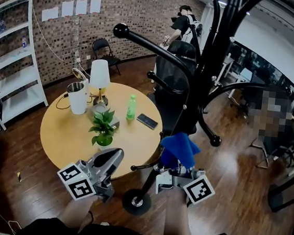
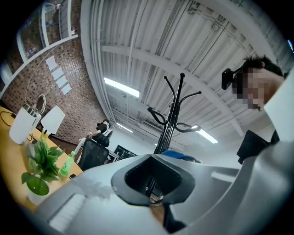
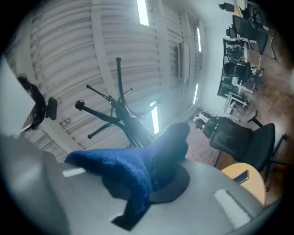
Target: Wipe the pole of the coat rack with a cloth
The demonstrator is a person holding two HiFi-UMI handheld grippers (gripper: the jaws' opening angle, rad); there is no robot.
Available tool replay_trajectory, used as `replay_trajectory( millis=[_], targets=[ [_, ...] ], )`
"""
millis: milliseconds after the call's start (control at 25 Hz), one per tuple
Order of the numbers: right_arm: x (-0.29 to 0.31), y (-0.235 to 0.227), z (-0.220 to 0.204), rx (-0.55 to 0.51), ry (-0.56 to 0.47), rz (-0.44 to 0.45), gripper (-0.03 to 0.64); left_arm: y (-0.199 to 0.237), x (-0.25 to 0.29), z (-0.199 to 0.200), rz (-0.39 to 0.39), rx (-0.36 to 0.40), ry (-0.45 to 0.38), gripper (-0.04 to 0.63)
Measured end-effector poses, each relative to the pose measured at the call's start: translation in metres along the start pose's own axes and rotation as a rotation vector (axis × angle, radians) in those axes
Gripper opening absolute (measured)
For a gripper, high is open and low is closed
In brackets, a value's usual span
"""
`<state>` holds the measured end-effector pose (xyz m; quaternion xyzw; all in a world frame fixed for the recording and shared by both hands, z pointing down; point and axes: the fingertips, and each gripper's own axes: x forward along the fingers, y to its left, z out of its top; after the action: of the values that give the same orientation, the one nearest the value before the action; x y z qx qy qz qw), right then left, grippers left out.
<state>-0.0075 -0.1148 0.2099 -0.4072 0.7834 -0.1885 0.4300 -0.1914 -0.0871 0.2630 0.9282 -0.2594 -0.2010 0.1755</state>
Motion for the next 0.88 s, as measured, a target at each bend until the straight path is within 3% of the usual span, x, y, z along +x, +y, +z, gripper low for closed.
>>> replay_trajectory(
  millis=[240, 600, 880],
  targets=[
    [0.041, 0.063, 0.054, 0.009, -0.068, 0.168, 0.02, -0.002, -0.004, 0.008, -0.004, 0.011, -0.023, 0.0],
    [0.042, 0.065, 0.054, -0.001, -0.077, 0.172, 0.017, 0.001, -0.007, 0.015, 0.002, 0.014, -0.044, 0.0],
    [0.013, 0.022, 0.016, 0.034, -0.029, 0.088, 0.02, 0.002, -0.003, 0.004, -0.003, 0.004, -0.016, 0.0]
  ],
)
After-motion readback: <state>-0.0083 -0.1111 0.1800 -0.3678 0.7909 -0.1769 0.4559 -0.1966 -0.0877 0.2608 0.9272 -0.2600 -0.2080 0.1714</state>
